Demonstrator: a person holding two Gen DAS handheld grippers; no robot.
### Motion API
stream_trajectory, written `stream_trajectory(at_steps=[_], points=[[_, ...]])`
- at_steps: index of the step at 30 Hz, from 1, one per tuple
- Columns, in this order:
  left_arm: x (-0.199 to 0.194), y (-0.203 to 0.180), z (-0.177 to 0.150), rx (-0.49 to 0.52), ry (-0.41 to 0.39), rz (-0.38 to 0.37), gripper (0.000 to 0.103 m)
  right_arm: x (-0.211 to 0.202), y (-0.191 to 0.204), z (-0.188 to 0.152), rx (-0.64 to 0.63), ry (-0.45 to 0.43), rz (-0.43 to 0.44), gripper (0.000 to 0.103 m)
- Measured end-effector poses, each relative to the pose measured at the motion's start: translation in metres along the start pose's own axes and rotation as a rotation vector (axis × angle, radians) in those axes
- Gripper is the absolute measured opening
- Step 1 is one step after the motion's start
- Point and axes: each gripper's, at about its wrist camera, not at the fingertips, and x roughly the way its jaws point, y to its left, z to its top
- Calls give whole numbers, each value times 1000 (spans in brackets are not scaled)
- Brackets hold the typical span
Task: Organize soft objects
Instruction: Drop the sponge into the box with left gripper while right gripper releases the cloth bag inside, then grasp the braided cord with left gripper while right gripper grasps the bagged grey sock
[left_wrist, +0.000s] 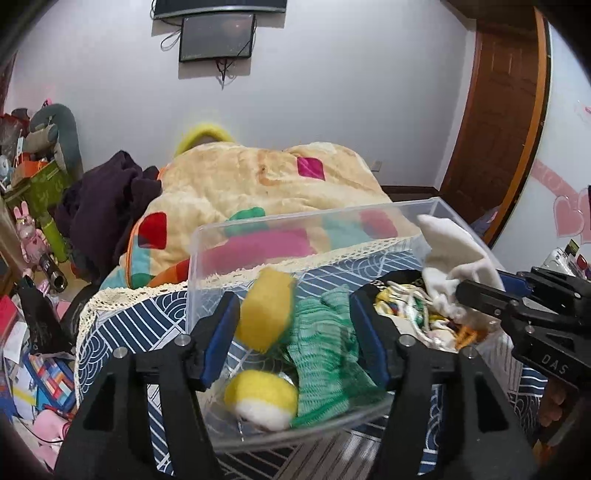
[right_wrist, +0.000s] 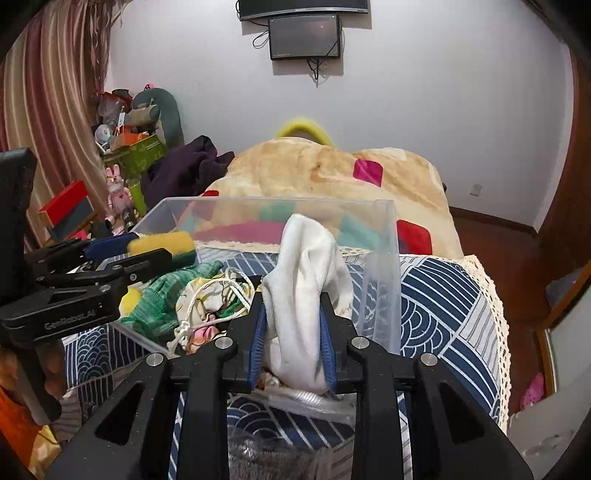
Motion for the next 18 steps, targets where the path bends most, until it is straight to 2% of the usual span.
stream_trajectory(at_steps=[2,5,10,14,18], points=[[-10,-3,0,10,-15,-7,63,-7,0,1,0,-14,3,32],[-27,-7,0,18,-45,-21,68,-23,2,2,-4,-60,-12,56],[-60,-12,0,24,-92,-45,70,-54,4,3,10,-146,-12,75],[-87,-8,-4,-7,-124,-63,92,-76,10,2,-4,-205,-21,82],[-109,-4,-12,-25,-142,-67,95,-89,15,-7,-27,-229,-22,86]])
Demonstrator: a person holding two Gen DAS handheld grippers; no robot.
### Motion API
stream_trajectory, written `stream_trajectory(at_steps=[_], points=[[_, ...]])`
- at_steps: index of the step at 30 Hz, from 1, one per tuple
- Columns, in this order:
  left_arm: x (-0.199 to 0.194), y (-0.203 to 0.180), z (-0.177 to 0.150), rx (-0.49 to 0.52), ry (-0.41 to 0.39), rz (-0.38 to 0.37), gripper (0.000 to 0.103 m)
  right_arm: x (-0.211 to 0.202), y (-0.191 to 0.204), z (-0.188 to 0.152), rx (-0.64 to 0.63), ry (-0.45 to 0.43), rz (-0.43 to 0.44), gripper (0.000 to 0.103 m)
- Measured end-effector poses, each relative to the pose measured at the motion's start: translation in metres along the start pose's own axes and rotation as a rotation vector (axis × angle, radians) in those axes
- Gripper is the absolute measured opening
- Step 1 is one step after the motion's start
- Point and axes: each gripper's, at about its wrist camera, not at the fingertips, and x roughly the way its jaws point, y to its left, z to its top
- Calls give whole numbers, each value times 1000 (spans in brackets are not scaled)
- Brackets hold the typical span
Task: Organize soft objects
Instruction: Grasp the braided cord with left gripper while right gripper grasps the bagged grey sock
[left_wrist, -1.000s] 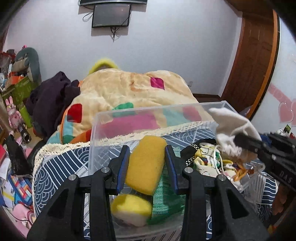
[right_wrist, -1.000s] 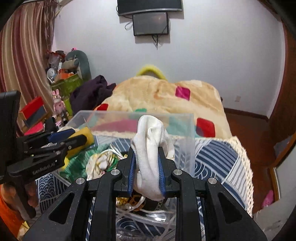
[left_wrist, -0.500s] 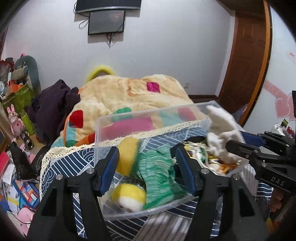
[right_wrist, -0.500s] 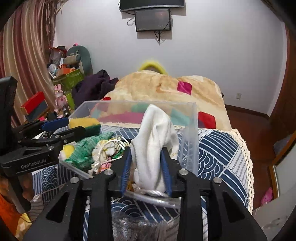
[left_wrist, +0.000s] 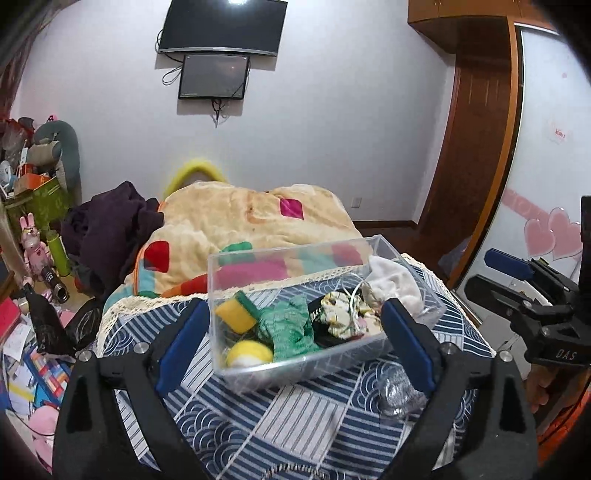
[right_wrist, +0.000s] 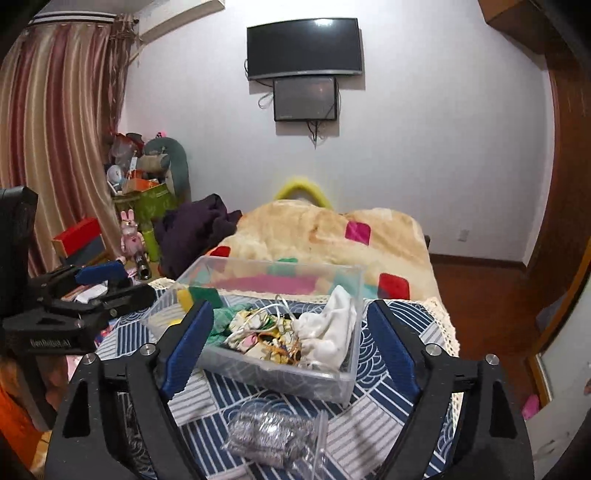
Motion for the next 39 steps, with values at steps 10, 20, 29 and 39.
stream_trajectory(at_steps=[10,20,29,39], points=[[-18,21,-49,-40,93,37,95,6,10,-39,-29,73,1,98],[5,31,-116,-37,245,62,93,35,11,-89,18,240,10,98],[20,35,-140,-55,321,7,52,50,5,-103,74,314,43,98],[26,20,-141,-41,308,-41,10,63,5,-102,78,328,43,71]])
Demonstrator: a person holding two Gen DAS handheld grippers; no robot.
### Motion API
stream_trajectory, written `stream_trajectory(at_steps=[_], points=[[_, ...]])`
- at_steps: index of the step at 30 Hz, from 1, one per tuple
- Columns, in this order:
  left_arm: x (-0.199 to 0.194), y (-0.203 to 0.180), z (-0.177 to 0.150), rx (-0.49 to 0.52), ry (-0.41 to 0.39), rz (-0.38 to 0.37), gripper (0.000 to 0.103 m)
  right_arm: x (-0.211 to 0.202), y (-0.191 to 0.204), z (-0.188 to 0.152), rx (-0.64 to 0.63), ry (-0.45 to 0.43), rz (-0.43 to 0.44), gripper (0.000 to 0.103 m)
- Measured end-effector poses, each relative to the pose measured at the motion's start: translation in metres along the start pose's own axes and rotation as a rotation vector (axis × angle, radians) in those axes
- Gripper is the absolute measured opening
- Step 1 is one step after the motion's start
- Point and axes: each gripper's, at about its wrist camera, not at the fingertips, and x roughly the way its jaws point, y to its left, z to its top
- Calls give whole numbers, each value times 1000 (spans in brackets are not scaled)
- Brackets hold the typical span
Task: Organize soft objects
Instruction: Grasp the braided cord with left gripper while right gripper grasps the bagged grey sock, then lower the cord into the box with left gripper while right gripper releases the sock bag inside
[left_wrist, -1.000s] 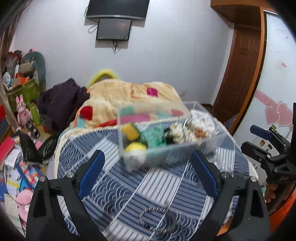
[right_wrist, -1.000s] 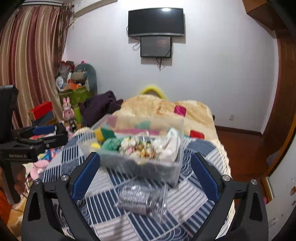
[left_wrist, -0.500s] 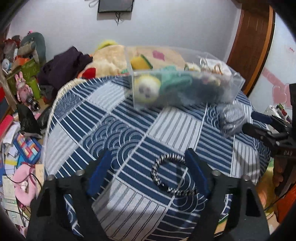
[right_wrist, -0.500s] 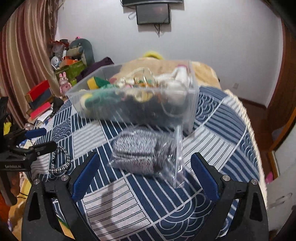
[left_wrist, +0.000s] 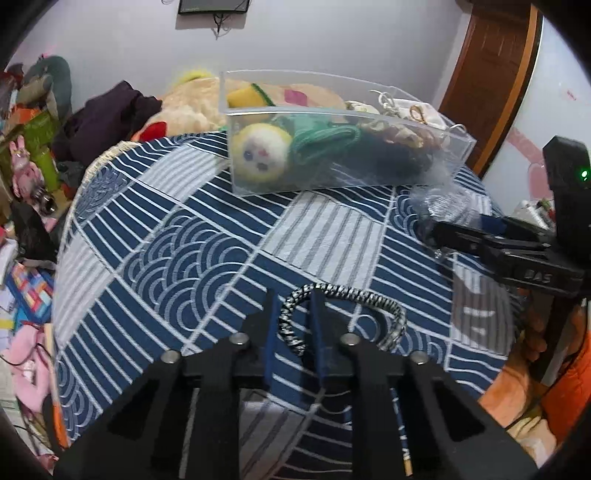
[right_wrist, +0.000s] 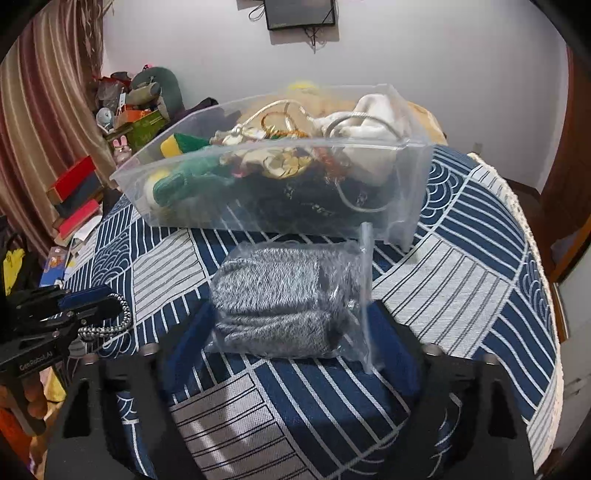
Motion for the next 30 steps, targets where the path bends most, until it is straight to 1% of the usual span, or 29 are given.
stream_trajectory(at_steps=[2,3,5,8,11,18,25,30], points=[[-1,-1,1,-4,-3,2,6,-3,-1,-2,-4,-9,0,59],[-2,-1,1,-4,-4,1,6,-5,-2,-2,-4,-13,-1,57],[-6,-3,2,-4,-14,-7,6,-9,-5,-3,2,-24,10,48],[-15,-9,4,19,-41,4,5,-15,-5,-2,-1,-46,17,40],[-24,-13,9,25,-68,1,5,-22,-2,-3,-11,-67,22,38],[-45,-17,26,19,-139,-1,5,-43,1,-4,-3,-121,37,38],[-56,-15,51,-6,-207,3,5,-65,7,12,-17,-201,31,38],[-59,-13,74,-17,-259,26,5,-68,11,29,-23,-244,12,38]])
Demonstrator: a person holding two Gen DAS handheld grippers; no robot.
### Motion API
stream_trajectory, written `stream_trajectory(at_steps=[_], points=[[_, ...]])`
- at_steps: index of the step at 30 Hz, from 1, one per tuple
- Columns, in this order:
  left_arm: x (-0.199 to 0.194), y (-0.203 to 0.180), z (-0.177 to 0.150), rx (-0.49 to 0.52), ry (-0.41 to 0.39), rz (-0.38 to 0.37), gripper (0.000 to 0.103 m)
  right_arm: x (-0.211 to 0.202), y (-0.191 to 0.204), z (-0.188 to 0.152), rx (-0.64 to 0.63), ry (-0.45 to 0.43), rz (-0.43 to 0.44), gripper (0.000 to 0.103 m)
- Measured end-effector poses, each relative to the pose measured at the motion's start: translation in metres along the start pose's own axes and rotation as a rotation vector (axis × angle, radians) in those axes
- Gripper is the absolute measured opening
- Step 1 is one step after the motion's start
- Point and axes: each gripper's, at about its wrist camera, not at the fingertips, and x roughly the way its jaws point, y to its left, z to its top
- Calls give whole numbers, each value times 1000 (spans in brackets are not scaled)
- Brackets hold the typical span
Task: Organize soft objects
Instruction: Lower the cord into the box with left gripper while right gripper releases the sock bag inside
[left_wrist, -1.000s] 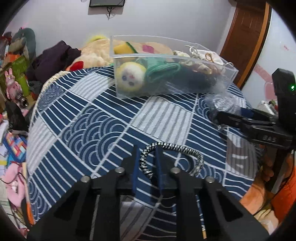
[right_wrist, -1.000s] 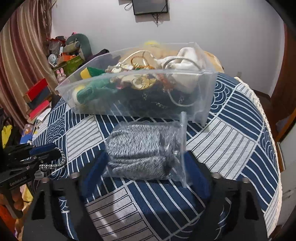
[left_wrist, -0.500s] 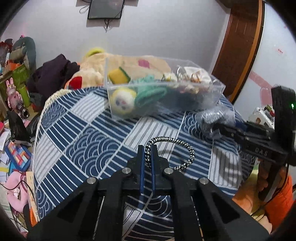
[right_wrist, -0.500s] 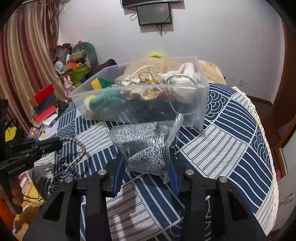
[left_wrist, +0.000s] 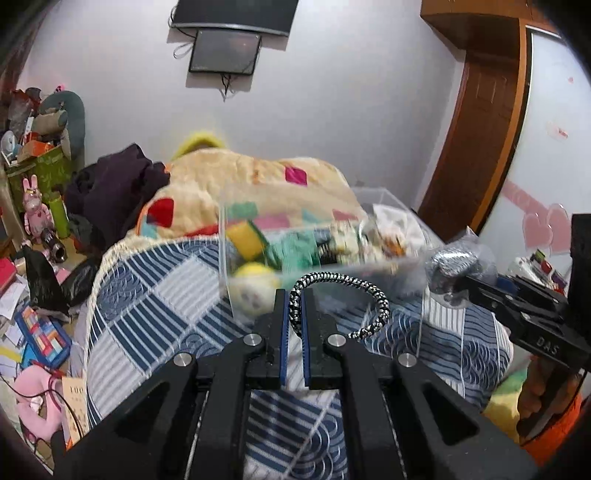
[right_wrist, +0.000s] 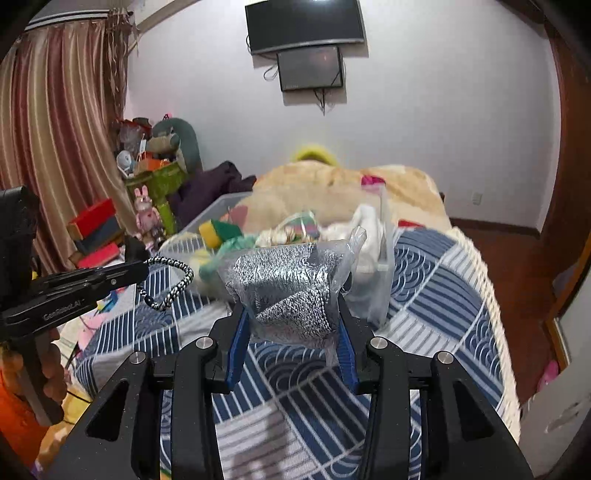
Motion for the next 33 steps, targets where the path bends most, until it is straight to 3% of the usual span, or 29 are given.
stream_trajectory(at_steps=[12,24,28,31,33], points=[[38,8,35,-34,-33,54,5,36,14,39,-10,-11,40,38],[82,7,24,12,39,81,5,97,41,27,-103,125,33,39],[83,5,19,24,60,69,9,97,30,27,-71,124,19,49],[78,5,18,18,56,64,16,95,28,31,-69,131,-1,59],[72,6,19,7,51,51,24,90,26,32,-75,128,0,59]])
